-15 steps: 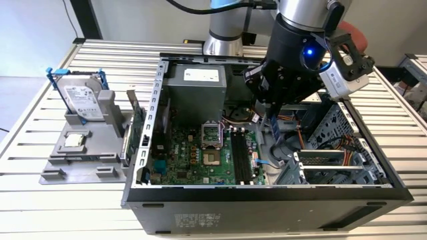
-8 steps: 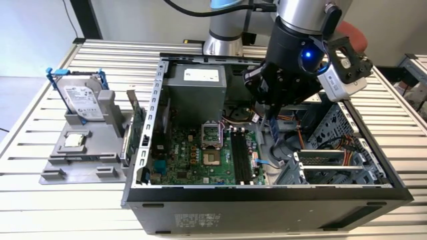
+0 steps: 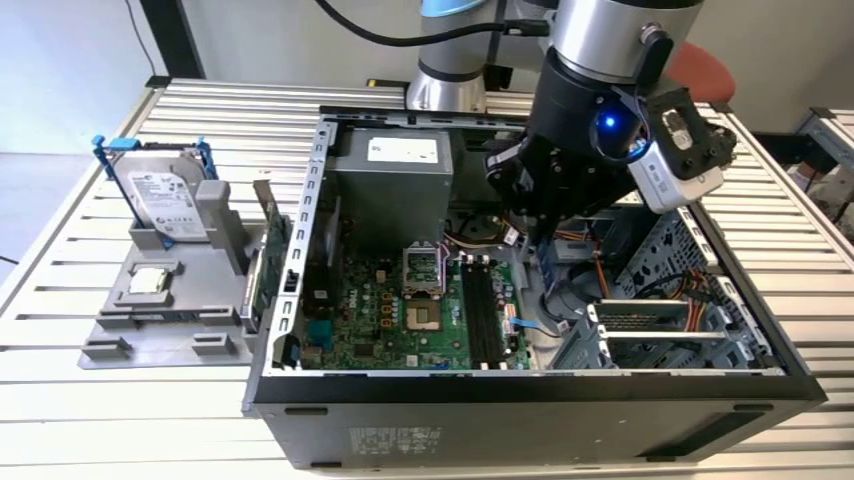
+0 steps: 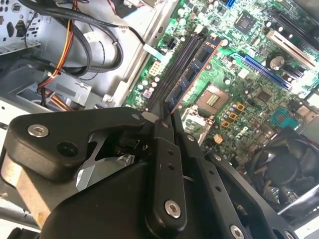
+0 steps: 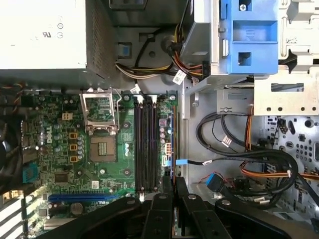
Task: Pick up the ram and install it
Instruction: 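Insert the ram into the slot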
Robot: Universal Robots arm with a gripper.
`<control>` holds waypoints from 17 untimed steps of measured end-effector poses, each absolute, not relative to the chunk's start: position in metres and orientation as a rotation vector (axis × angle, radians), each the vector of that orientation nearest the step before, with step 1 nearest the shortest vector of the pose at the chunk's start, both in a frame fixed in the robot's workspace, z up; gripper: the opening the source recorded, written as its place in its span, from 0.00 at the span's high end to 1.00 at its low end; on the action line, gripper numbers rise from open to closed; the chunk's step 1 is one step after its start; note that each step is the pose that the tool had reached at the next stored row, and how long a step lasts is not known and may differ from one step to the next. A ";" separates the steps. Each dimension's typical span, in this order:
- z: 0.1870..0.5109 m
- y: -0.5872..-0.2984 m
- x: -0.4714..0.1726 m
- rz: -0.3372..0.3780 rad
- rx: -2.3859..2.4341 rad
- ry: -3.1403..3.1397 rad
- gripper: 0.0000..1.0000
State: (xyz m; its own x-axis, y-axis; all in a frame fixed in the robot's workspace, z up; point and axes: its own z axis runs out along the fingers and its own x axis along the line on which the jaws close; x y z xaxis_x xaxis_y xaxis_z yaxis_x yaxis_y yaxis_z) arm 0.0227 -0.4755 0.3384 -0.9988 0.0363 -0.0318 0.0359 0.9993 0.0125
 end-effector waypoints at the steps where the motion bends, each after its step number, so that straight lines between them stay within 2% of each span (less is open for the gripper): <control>1: 0.337 -0.475 0.023 0.019 0.058 3.109 1.00; 17: 0.308 -0.467 0.013 0.018 0.061 3.109 1.00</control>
